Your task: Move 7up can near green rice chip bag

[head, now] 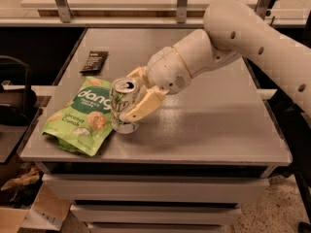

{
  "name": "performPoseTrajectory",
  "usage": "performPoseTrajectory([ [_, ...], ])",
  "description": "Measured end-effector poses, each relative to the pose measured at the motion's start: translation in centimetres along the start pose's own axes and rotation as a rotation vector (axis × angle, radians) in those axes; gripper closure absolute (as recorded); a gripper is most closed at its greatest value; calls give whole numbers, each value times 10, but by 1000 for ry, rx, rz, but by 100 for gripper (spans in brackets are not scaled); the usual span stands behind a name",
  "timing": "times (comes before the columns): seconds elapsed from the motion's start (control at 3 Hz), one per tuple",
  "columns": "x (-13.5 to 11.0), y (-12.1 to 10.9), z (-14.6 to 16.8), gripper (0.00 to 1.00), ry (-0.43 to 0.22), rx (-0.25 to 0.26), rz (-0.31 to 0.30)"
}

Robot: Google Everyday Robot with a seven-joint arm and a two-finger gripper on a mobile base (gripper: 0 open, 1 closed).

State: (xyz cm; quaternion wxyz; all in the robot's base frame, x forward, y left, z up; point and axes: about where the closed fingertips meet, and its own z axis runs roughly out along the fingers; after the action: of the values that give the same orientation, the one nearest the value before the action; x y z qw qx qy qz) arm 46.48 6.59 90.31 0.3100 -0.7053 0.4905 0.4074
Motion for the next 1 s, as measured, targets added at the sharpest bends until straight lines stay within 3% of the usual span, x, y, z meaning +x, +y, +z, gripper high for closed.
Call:
performPoseTrajectory([
  [0.33,2,0,1,12,-2,-7,4],
  [0.67,5,-3,-2,0,-10,-22,9],
  [1.0,2,3,-9,0,18,-17,6],
])
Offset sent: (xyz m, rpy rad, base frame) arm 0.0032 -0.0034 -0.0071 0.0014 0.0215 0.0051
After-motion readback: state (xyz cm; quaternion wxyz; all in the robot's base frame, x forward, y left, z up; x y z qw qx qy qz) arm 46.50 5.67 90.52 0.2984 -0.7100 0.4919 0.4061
